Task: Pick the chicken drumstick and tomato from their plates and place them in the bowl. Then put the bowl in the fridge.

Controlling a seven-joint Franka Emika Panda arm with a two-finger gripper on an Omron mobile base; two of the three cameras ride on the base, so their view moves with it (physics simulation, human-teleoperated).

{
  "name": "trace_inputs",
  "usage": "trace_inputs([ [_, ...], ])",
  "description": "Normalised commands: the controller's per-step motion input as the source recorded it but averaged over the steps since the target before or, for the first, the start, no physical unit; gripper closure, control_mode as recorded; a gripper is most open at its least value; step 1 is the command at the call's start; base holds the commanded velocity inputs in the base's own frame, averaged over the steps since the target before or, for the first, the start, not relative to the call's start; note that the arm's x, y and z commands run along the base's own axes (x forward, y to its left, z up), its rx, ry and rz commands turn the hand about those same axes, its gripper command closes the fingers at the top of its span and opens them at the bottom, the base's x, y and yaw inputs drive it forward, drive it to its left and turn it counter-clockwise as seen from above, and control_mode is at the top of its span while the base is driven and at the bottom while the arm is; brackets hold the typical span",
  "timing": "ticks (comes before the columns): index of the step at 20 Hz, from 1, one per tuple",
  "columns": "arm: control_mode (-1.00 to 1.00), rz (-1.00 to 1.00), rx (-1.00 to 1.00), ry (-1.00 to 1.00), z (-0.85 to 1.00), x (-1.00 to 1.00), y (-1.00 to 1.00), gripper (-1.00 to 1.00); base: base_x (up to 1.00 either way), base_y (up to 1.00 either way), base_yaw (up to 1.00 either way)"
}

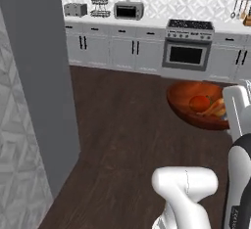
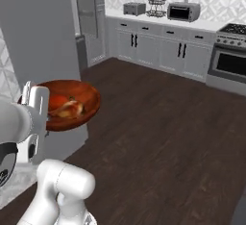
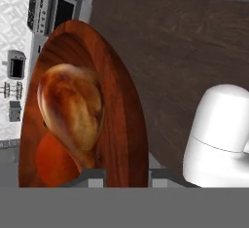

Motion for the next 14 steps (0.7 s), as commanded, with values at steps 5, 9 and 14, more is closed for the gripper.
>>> trace_inputs([
  [5,1.0,0.0,0.0,0.0,0.0,0.0,0.0,1.0,0.7,0.0,-0.38],
  [9,1.0,0.0,0.0,0.0,0.0,0.0,0.0,1.0,0.79,0.0,-0.36],
  [14,1.0,0.0,0.0,0.0,0.0,0.0,0.0,1.0,0.89,0.0,-0.35],
])
